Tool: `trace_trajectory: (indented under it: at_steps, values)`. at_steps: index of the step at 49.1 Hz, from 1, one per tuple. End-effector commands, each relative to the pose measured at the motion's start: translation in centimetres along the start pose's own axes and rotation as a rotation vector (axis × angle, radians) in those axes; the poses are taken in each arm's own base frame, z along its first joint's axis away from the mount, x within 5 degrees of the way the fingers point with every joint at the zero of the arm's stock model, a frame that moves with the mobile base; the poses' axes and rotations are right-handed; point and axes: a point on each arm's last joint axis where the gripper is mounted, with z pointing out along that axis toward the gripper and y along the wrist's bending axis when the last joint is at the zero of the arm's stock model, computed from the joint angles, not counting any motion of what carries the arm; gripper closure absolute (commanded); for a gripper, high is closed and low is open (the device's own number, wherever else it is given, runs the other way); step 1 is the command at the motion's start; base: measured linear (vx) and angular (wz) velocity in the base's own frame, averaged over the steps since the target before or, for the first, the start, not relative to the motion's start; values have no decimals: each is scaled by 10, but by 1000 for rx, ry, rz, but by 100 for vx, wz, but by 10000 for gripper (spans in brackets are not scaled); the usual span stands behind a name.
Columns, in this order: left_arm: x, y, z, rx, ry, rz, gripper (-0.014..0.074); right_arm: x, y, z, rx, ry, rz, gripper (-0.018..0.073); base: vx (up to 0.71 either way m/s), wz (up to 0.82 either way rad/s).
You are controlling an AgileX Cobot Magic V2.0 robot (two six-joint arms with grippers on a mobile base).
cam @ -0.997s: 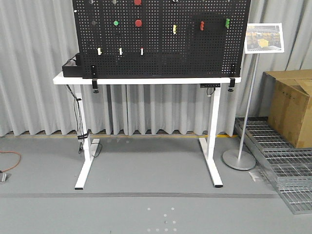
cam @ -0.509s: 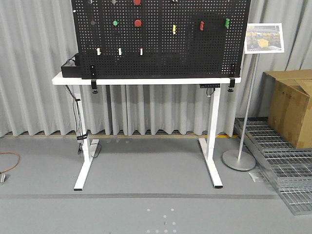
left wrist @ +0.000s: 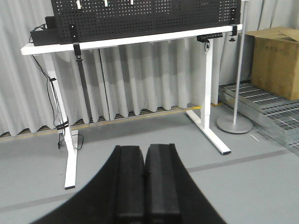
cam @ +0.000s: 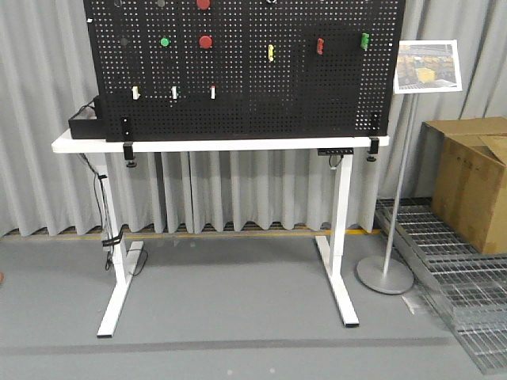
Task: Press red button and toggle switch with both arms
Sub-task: 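Drive the base forward up to the black pegboard panel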
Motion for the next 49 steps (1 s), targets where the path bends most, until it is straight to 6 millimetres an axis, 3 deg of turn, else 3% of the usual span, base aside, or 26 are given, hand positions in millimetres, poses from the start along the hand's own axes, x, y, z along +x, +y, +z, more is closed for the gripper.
trace_trajectory:
  at_steps: [1,49]
  values:
    - [3,1,1,-12,-65,-8,594,-5,0,-1,5,-91,-14,562,36,1]
    - [3,1,1,-12,-65,-8,594,-5,0,-1,5,-91,-14,562,46,1]
